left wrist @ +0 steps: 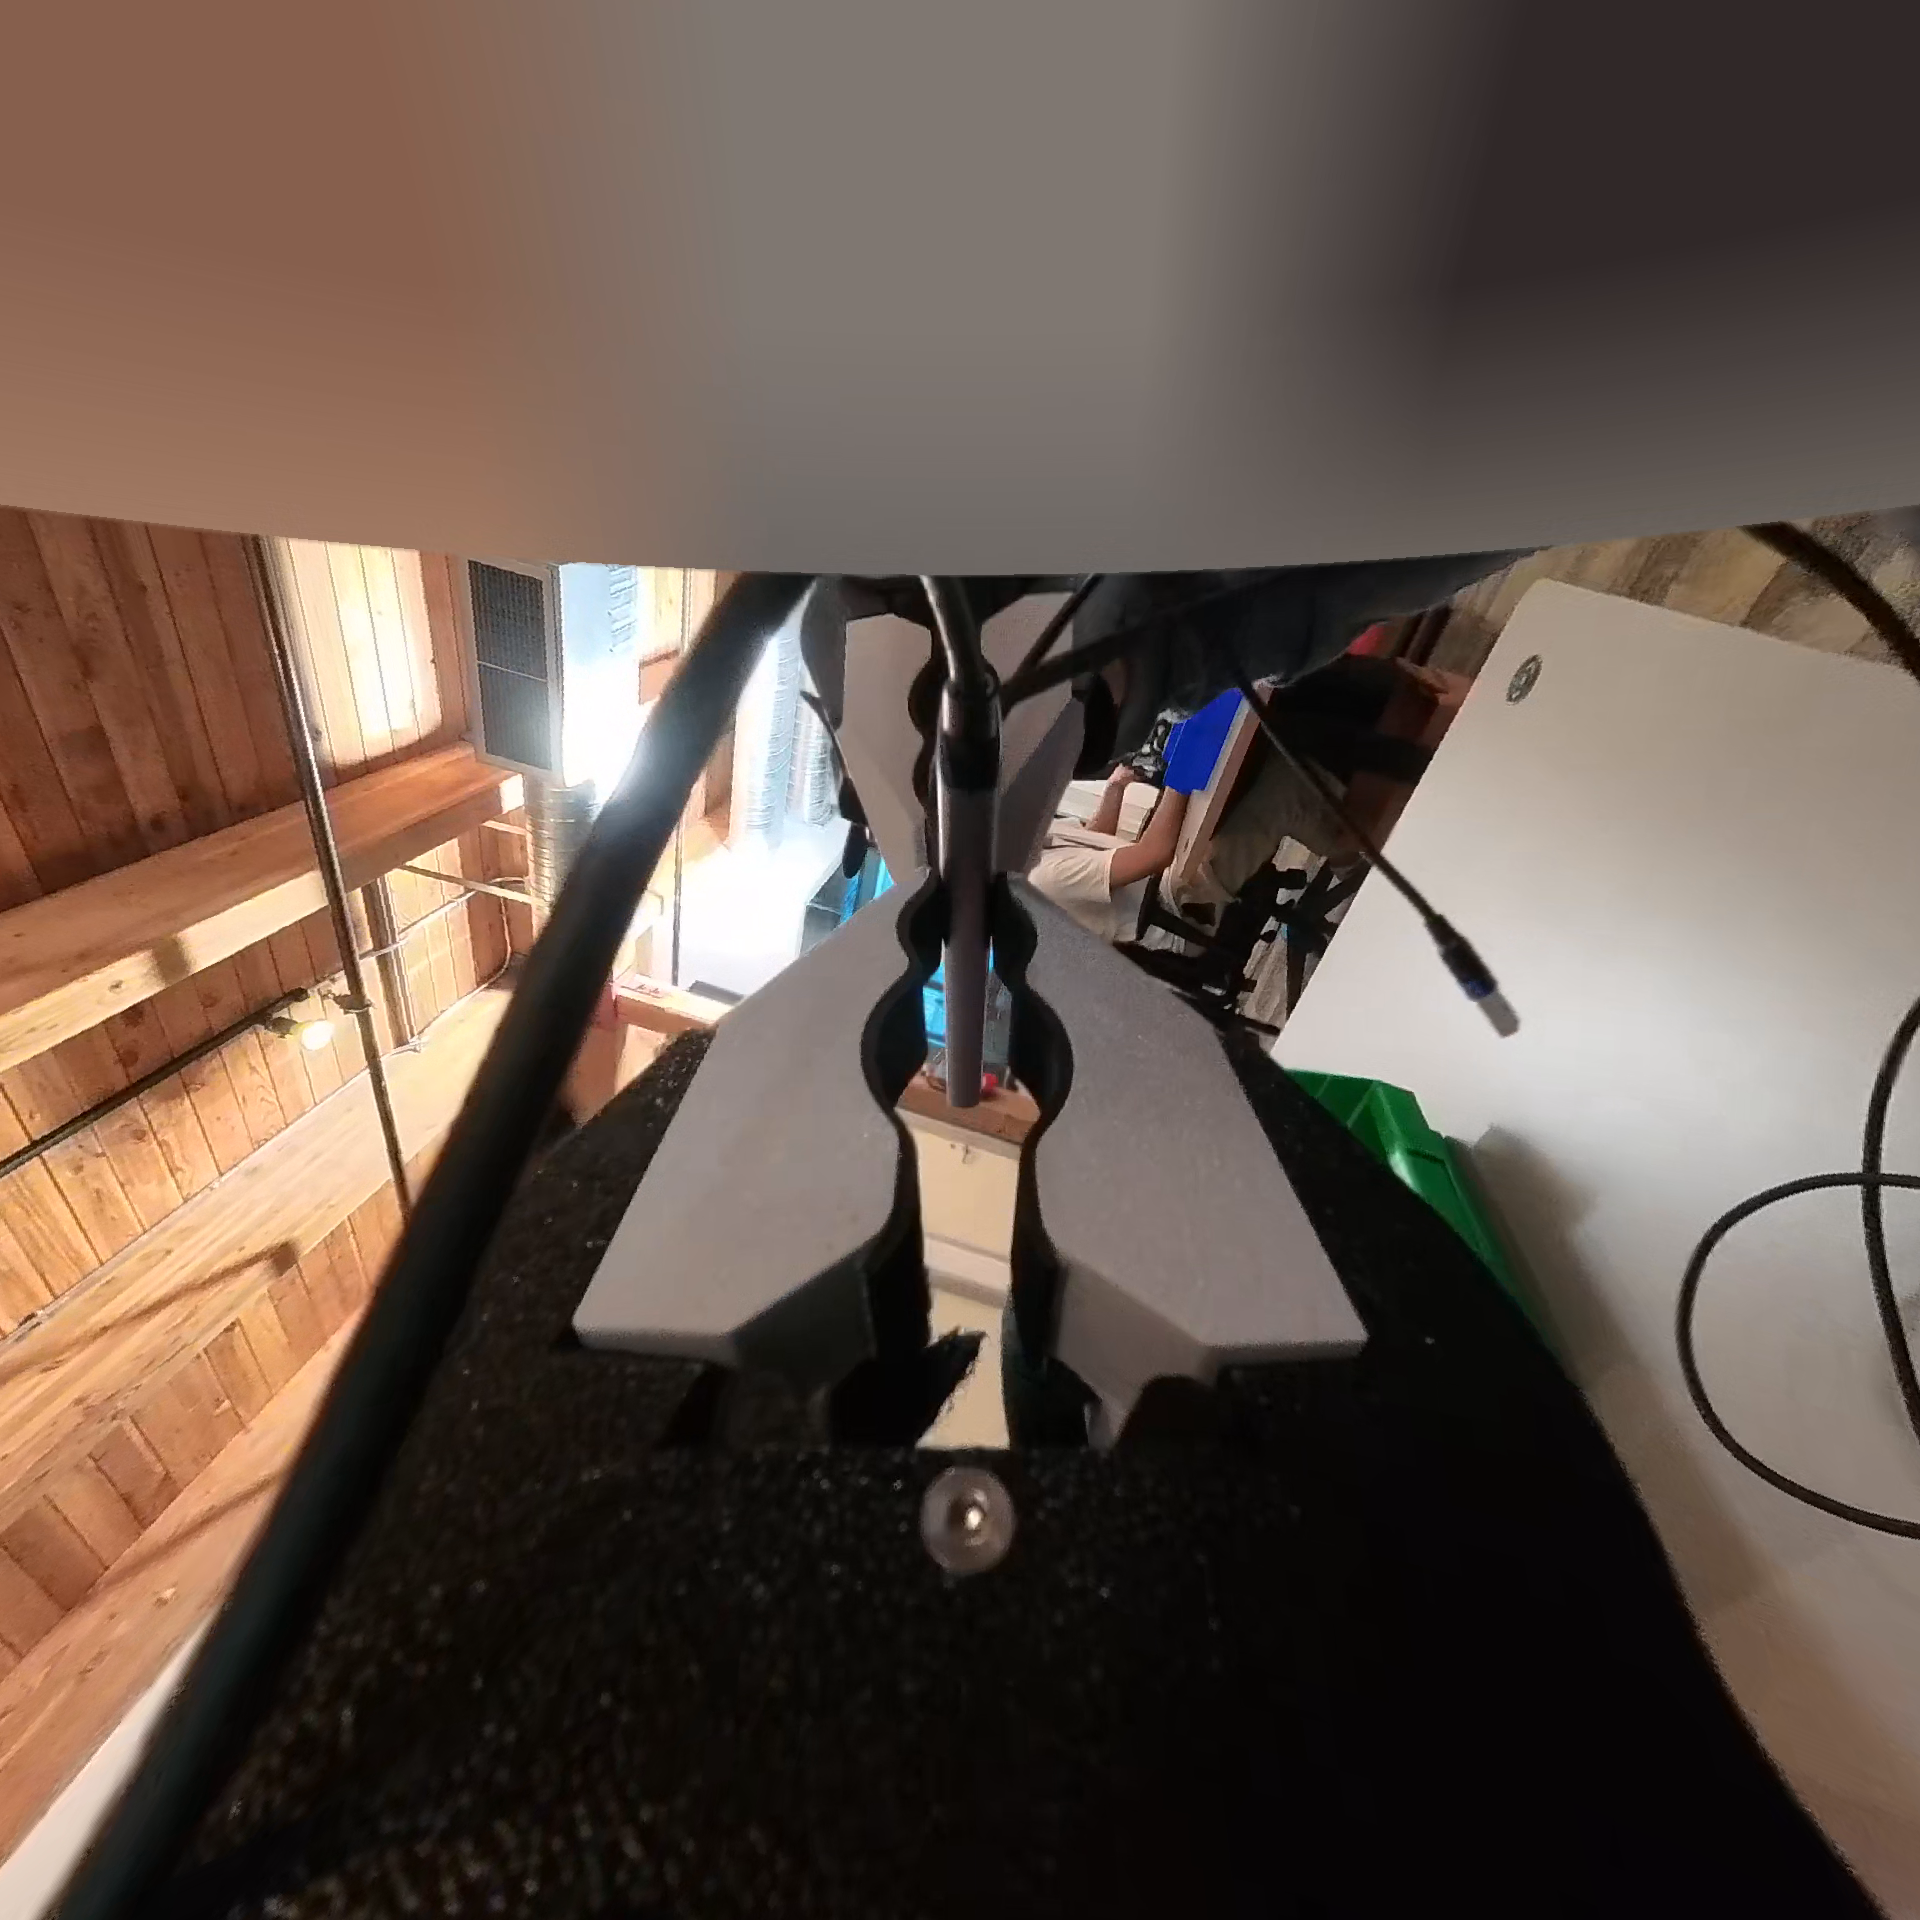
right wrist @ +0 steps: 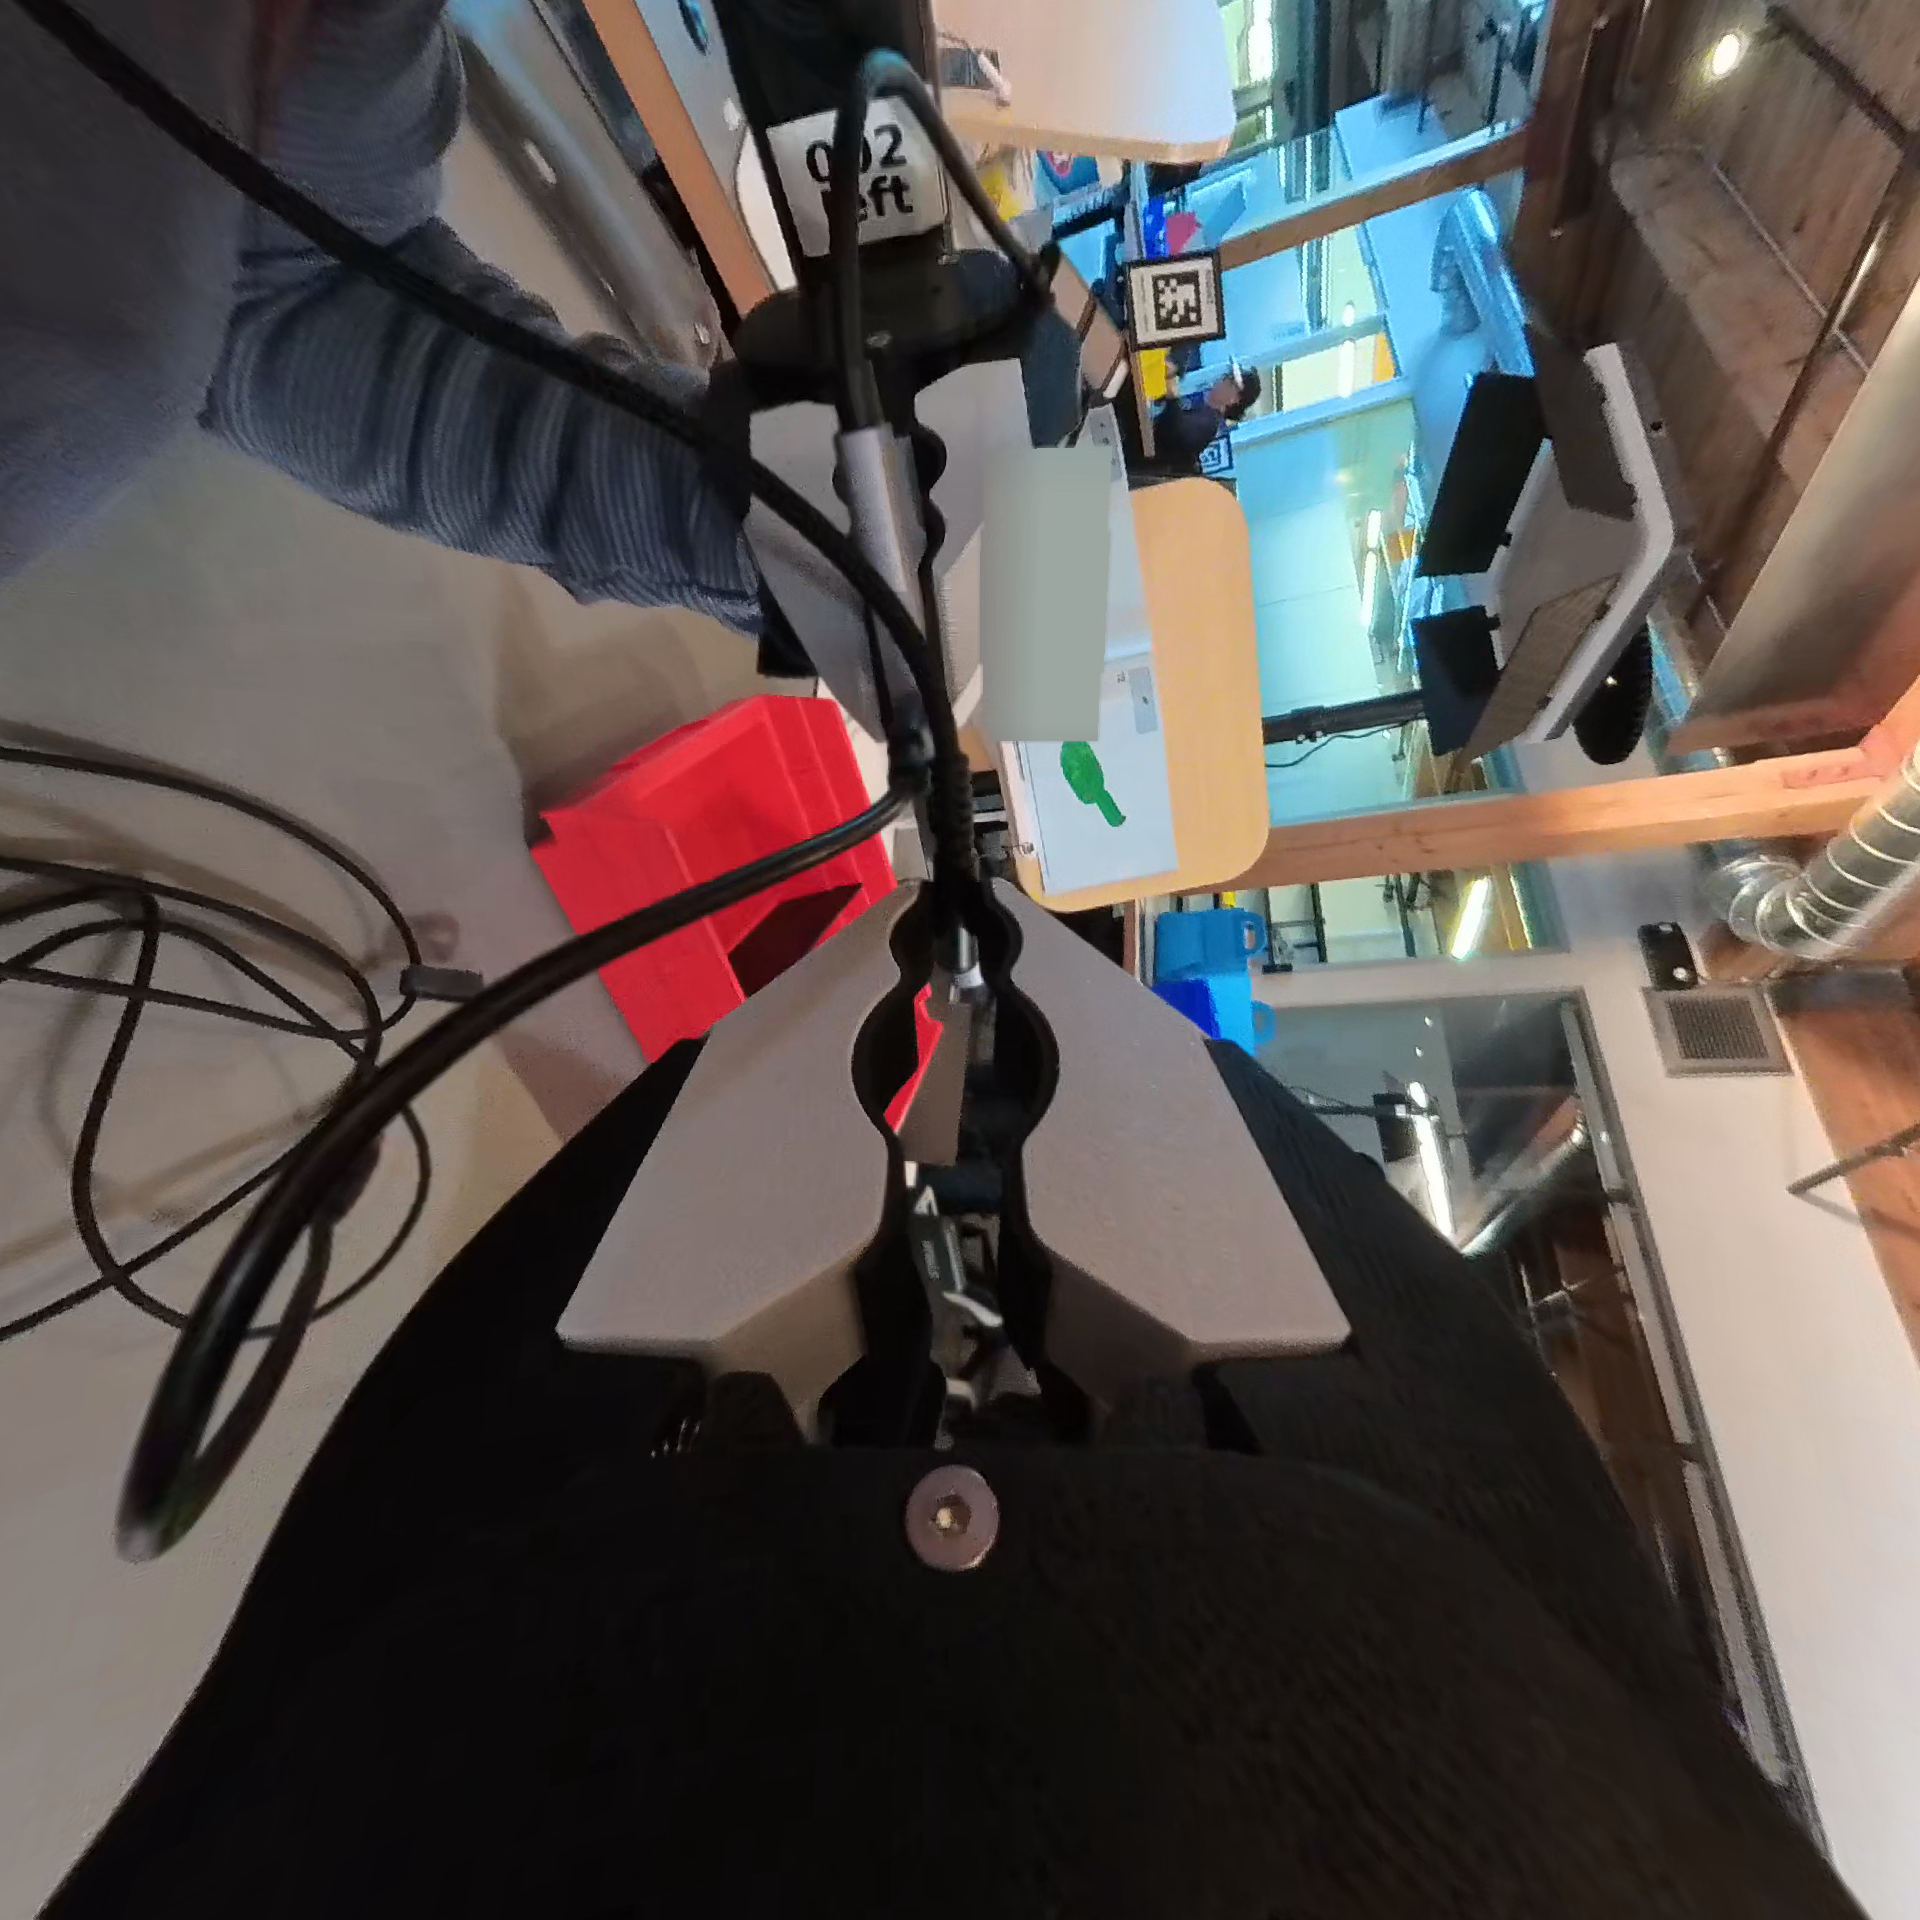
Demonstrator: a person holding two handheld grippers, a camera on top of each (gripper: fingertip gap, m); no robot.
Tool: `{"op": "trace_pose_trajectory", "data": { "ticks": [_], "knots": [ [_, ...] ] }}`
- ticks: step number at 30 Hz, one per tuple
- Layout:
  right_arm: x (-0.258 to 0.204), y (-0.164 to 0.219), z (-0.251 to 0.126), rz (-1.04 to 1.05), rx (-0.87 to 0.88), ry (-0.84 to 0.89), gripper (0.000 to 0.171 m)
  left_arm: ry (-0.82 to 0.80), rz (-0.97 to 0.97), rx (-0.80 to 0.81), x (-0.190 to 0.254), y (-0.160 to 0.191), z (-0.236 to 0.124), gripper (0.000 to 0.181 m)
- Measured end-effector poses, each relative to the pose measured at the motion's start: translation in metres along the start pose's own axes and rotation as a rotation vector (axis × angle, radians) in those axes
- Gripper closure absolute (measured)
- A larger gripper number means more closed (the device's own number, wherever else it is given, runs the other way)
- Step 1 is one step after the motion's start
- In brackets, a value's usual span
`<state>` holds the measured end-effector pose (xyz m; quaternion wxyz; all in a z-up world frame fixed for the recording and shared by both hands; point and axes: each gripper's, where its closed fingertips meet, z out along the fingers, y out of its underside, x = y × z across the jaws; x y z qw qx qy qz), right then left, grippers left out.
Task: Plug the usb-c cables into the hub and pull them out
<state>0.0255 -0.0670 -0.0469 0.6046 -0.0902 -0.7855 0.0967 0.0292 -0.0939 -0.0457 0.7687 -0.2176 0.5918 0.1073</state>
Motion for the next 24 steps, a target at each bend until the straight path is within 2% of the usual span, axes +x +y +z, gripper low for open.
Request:
{"op": "trace_pose_trajectory", "data": {
  "ticks": [24],
  "knots": [
    [-0.0049, 0.0039, 0.0009, -0.041, -0.022, -0.057, 0.165, 0.01, -0.041, 0.023, 0.0012, -0.0051, 0.0023, 0.175]
  ]
}}
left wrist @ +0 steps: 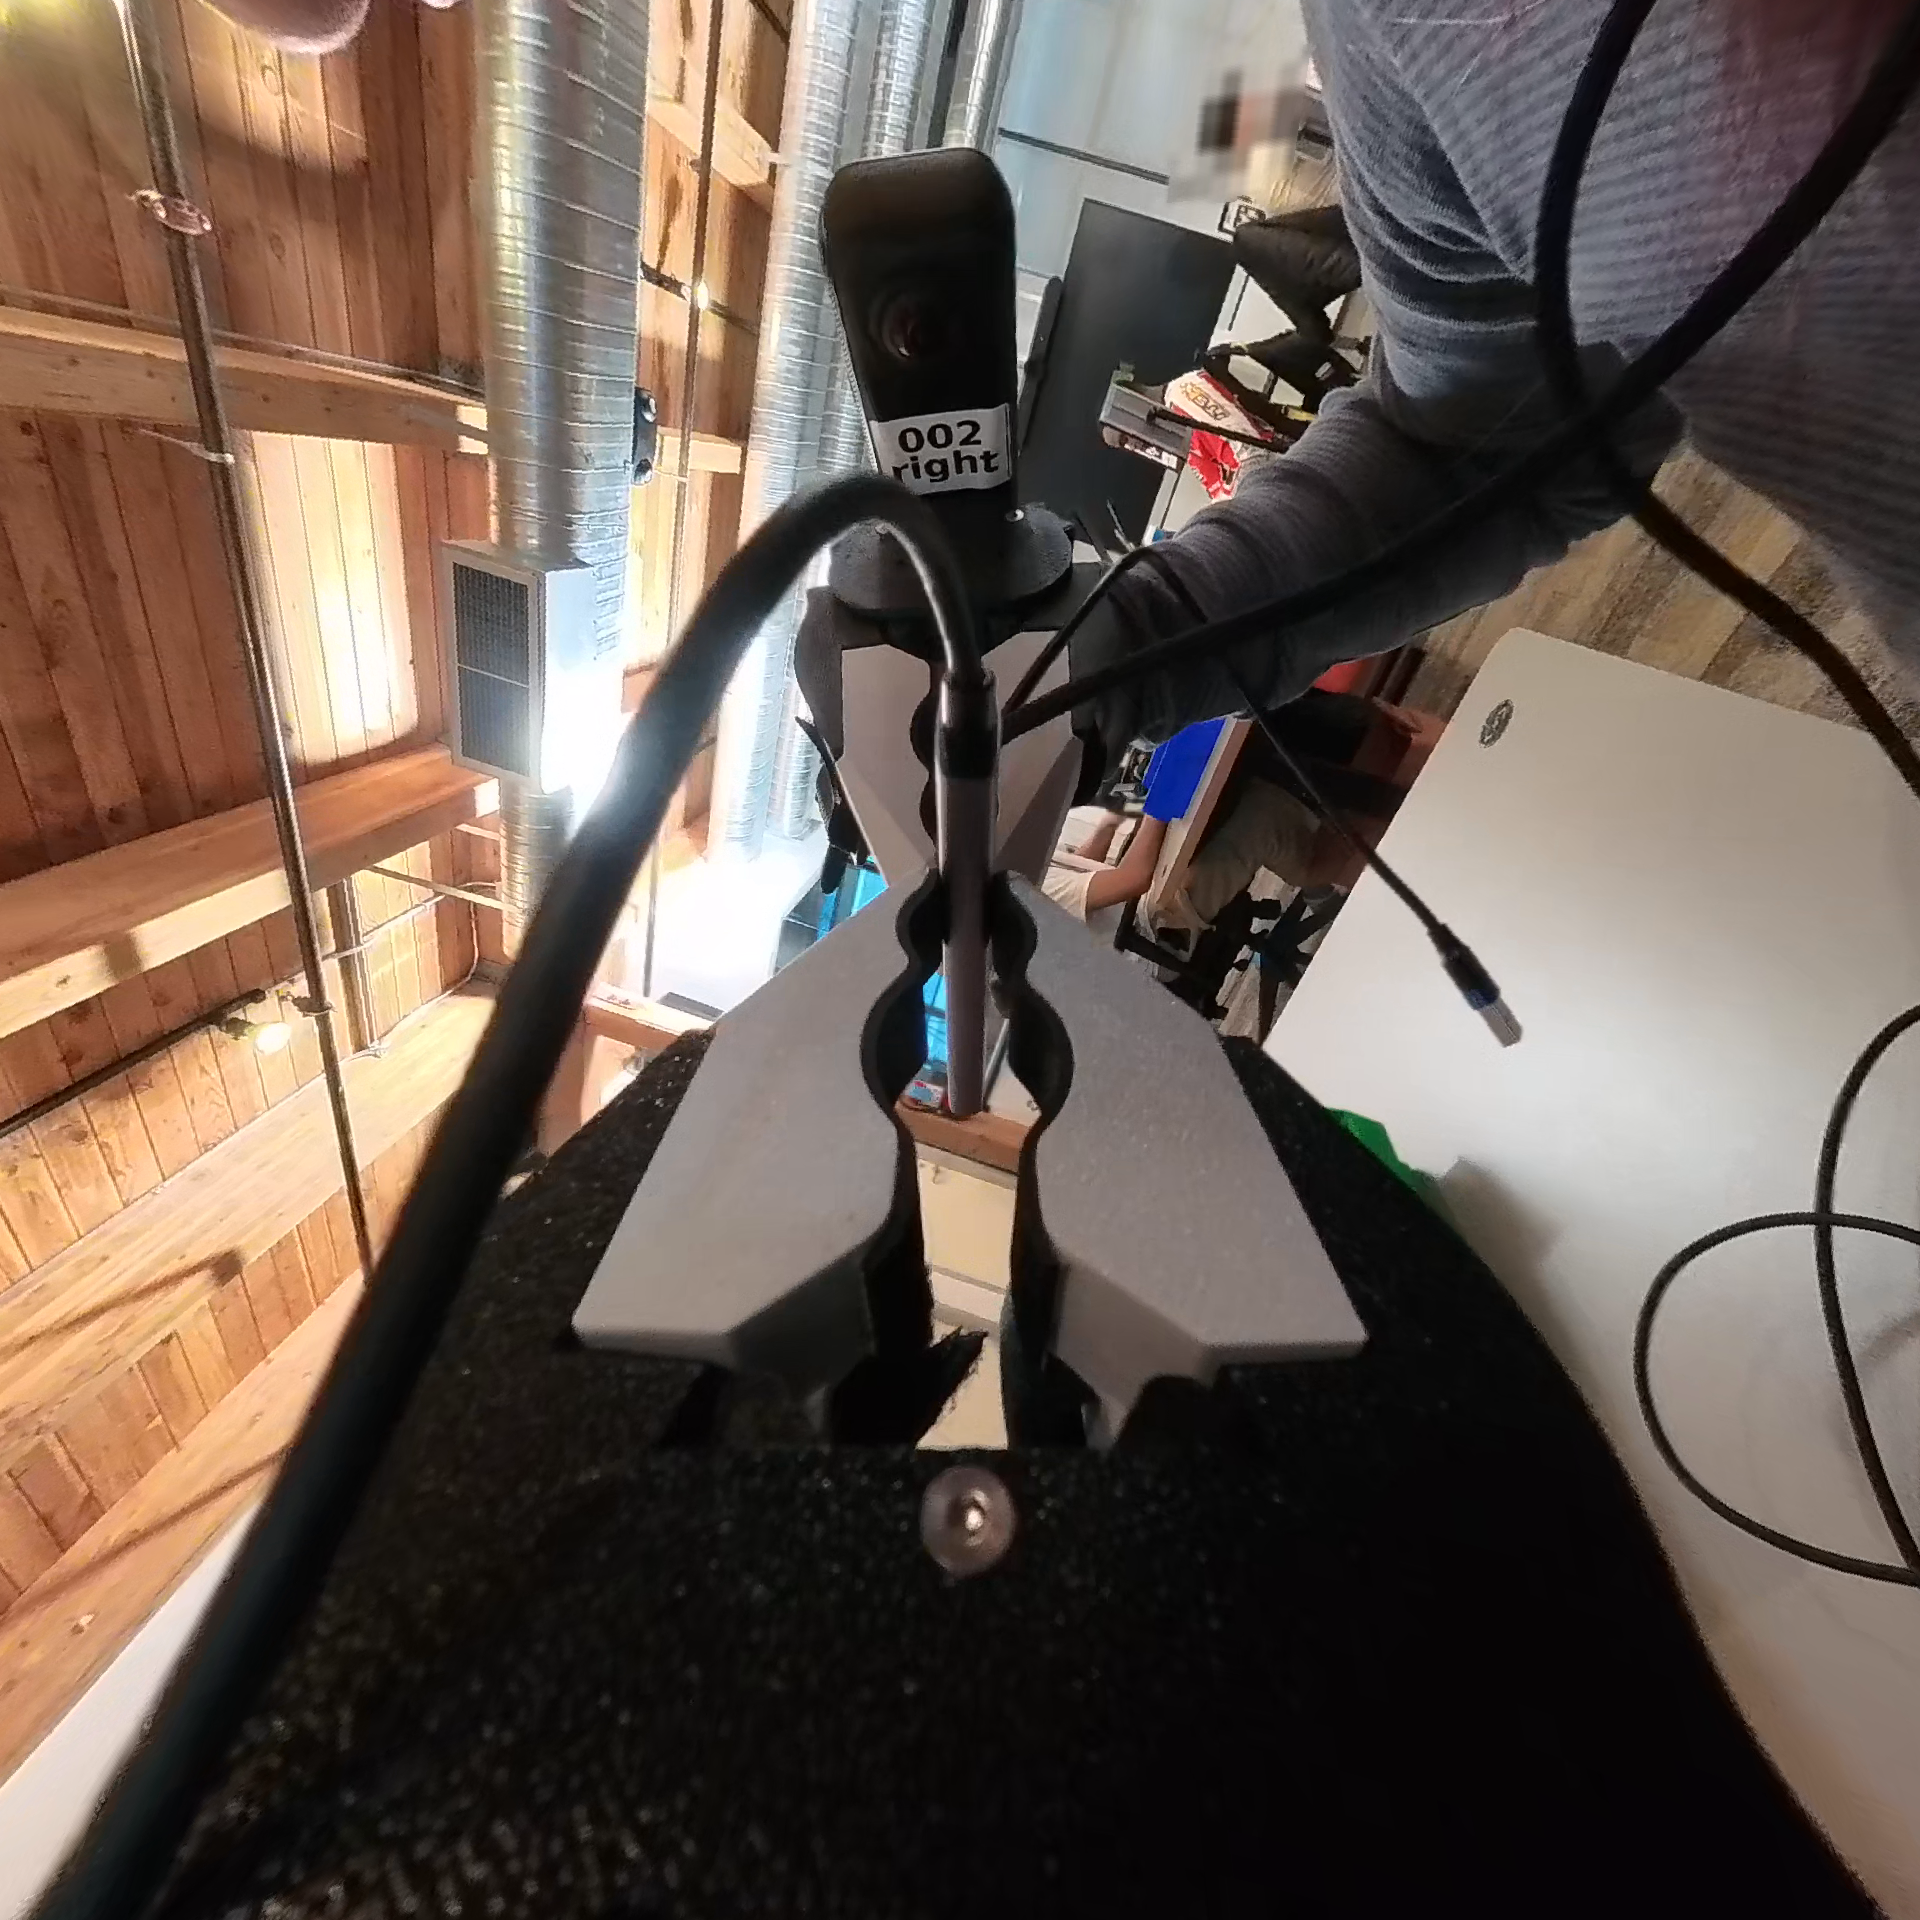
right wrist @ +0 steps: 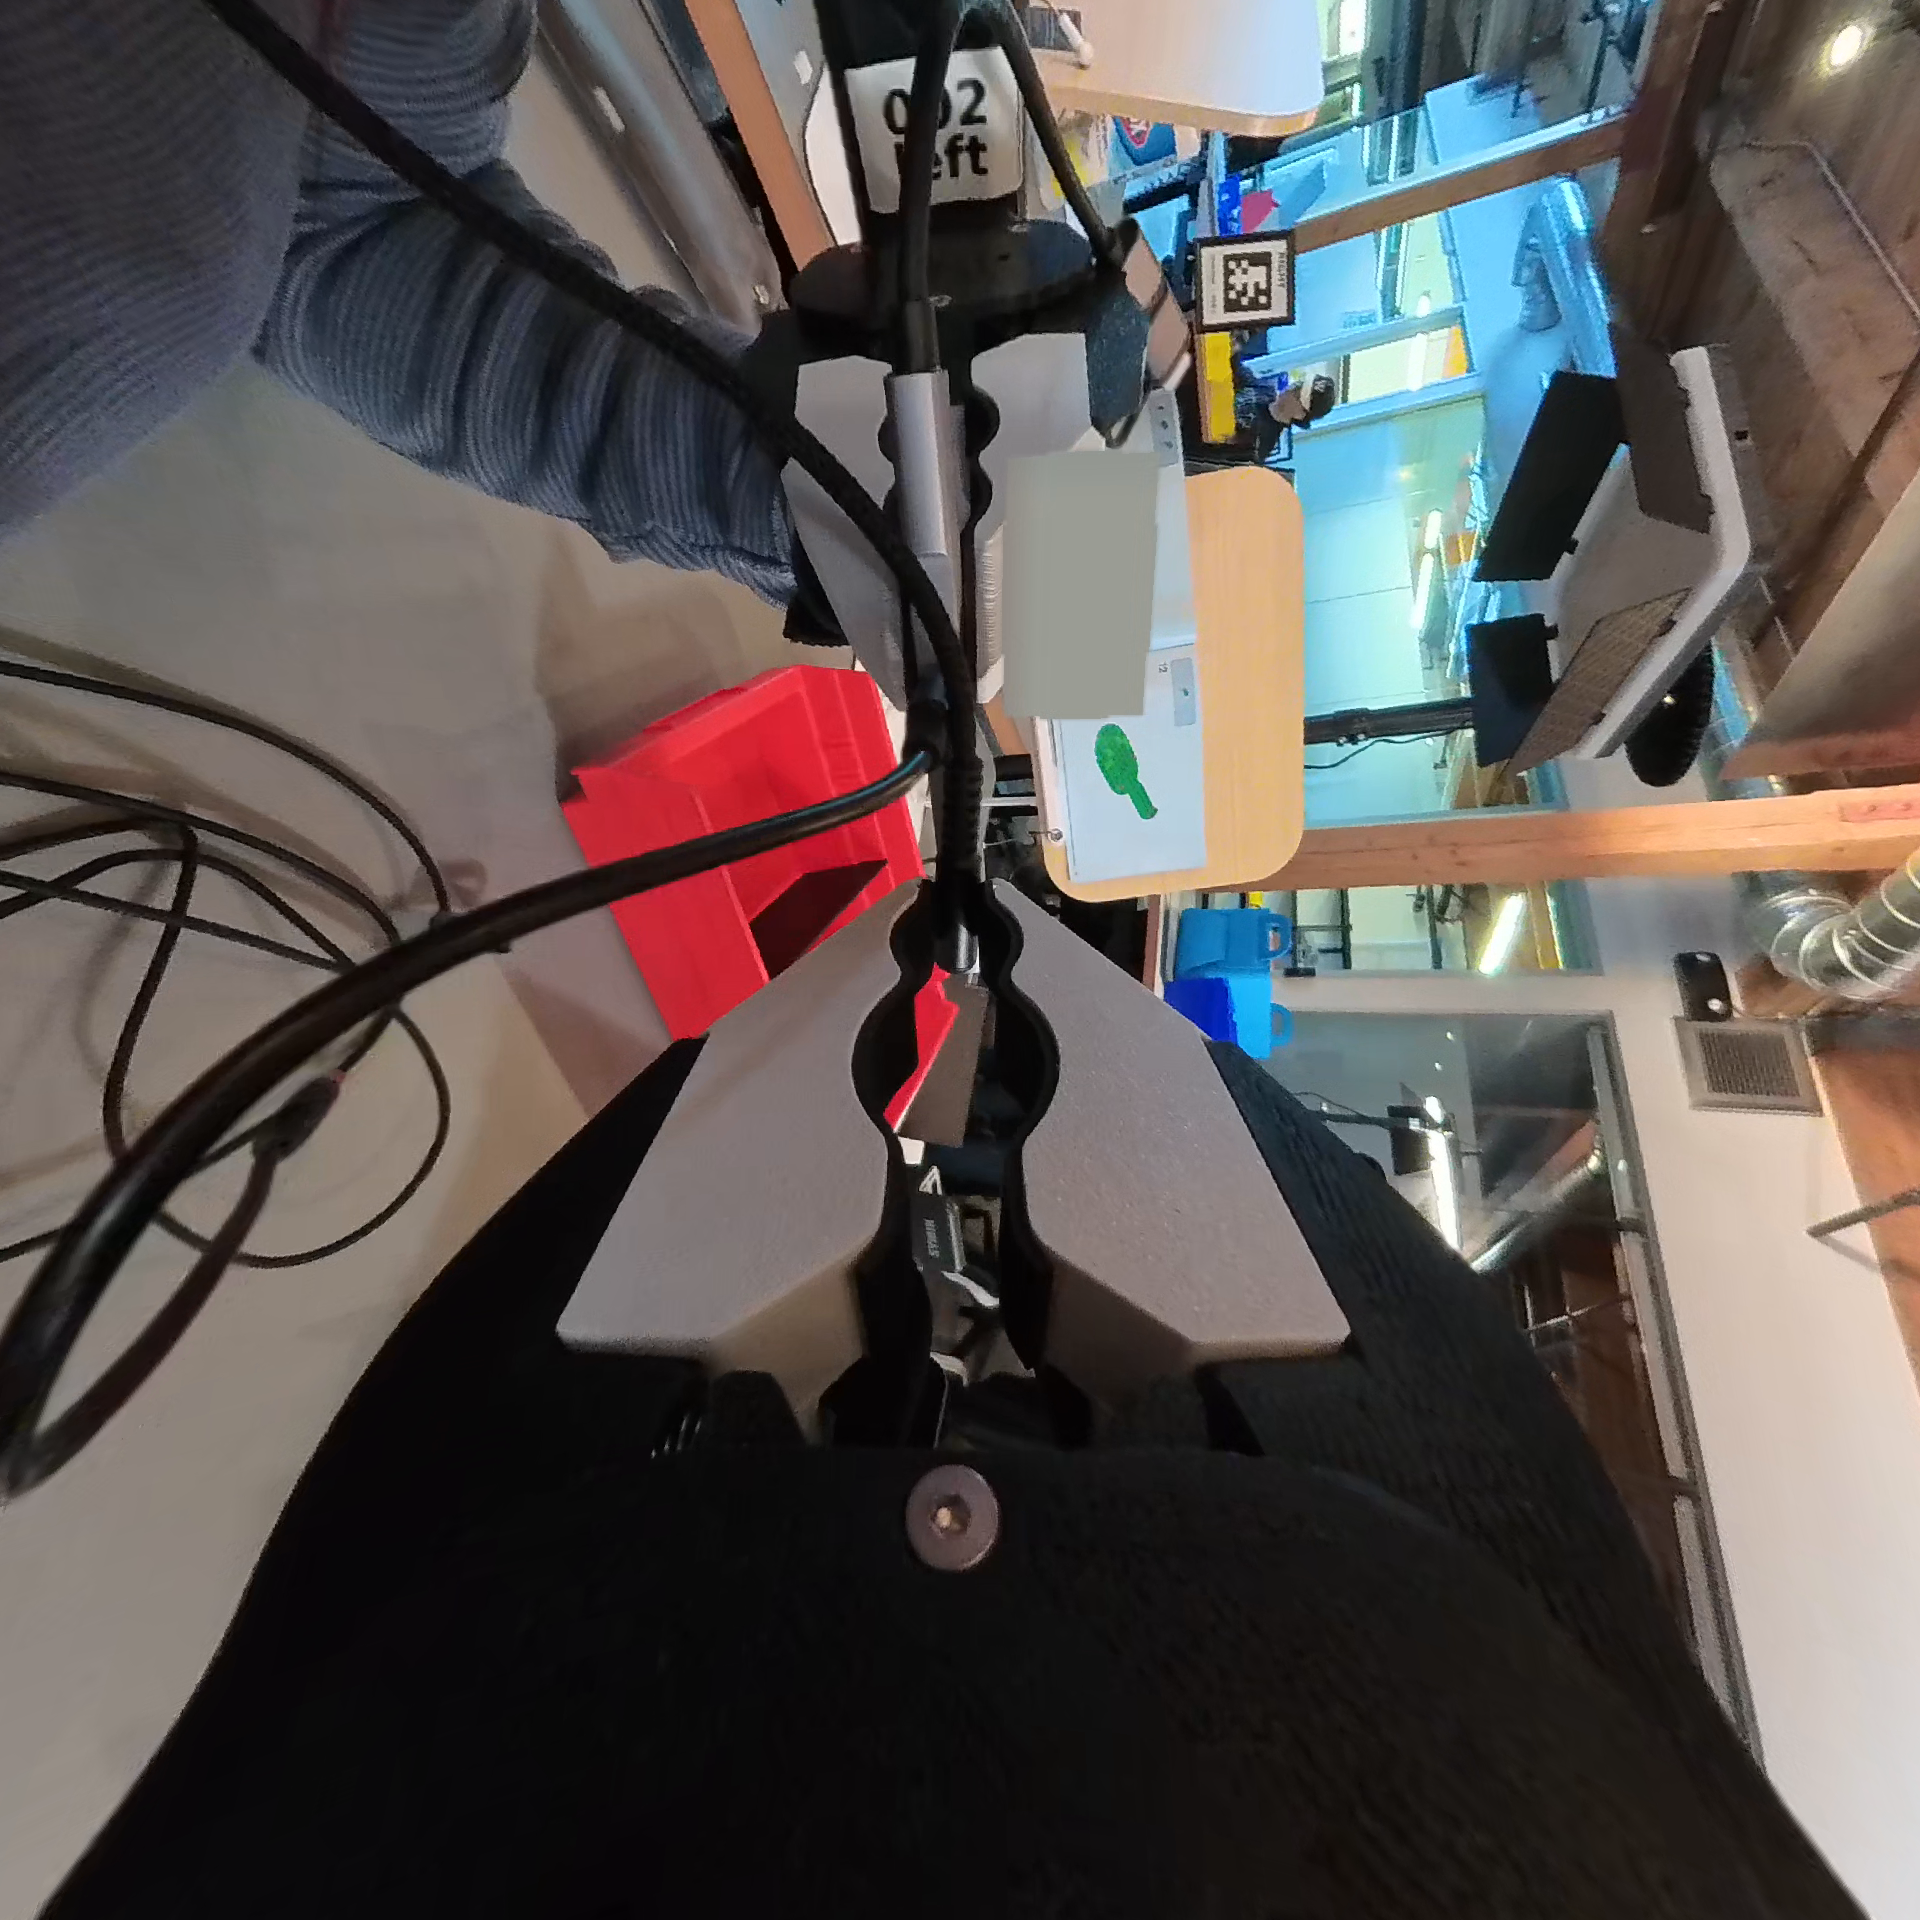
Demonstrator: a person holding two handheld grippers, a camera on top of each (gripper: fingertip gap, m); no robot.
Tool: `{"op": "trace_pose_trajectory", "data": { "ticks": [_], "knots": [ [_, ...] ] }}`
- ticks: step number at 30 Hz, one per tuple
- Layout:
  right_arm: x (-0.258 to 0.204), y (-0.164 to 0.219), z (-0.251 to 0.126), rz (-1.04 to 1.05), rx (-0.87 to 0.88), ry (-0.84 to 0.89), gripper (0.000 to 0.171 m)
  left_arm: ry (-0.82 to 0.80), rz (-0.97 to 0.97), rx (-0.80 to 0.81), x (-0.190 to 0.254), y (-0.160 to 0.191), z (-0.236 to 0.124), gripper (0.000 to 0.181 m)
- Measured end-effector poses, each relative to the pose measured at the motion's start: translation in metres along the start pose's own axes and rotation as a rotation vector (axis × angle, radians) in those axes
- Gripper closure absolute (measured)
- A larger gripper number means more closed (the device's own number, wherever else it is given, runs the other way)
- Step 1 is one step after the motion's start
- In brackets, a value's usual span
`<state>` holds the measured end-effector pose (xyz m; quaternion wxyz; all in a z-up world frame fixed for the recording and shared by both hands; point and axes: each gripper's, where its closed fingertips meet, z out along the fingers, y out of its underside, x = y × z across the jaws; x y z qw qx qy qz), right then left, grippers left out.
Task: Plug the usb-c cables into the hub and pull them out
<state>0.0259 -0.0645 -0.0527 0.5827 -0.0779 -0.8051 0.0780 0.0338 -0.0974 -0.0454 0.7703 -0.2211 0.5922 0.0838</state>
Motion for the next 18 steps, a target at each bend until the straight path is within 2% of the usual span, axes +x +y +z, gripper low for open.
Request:
{"op": "trace_pose_trajectory", "data": {
  "ticks": [12, 18],
  "knots": [
    [-0.001, -0.006, 0.0, 0.04, 0.069, 0.006, 0.165, -0.014, -0.05, 0.091, -0.002, -0.007, -0.001, 0.175],
    [-0.006, -0.002, 0.013, 0.035, 0.054, 0.006, 0.165, 0.003, -0.057, 0.008, 0.006, 0.012, 0.008, 0.175]
  ]
}}
